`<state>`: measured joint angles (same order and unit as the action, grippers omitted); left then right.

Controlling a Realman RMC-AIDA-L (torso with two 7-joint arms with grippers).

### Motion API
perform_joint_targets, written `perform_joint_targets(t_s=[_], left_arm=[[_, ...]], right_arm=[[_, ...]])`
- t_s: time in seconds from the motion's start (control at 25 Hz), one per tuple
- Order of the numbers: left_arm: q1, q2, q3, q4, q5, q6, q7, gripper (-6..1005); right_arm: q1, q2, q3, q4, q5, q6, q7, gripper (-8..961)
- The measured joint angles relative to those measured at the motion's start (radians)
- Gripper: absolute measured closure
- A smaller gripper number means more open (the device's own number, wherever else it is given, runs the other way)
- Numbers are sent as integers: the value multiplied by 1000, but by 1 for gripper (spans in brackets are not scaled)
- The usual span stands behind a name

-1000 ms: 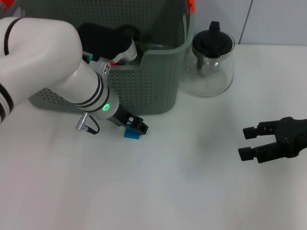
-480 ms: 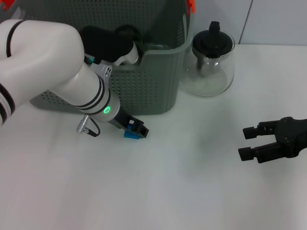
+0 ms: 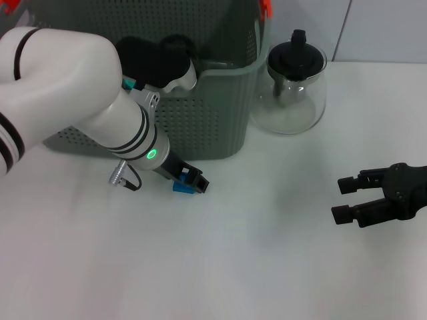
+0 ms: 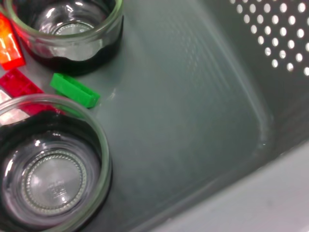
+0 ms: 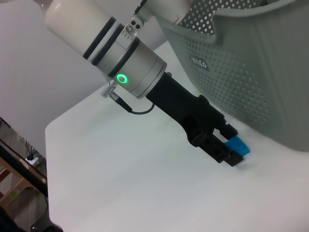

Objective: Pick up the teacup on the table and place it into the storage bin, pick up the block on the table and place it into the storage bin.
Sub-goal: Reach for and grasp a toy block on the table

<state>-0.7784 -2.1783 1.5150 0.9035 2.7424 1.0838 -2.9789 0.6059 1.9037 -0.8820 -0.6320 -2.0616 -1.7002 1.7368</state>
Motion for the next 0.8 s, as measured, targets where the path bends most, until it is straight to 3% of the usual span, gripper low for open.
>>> perform_joint_targets(t_s=[0.28,0.4,0.8], left_arm=[[-6,0,18,0,-1,2,0,308],[-8,0,27,0,-1,4,0,502],[8,0,30,83,20,85,0,587]], right_arm=[[-1,0,0,0,0,-1,0,9],[-2,0,0,0,0,-1,-1,9],[-9,-1,2,0,0,-1,-5,11]])
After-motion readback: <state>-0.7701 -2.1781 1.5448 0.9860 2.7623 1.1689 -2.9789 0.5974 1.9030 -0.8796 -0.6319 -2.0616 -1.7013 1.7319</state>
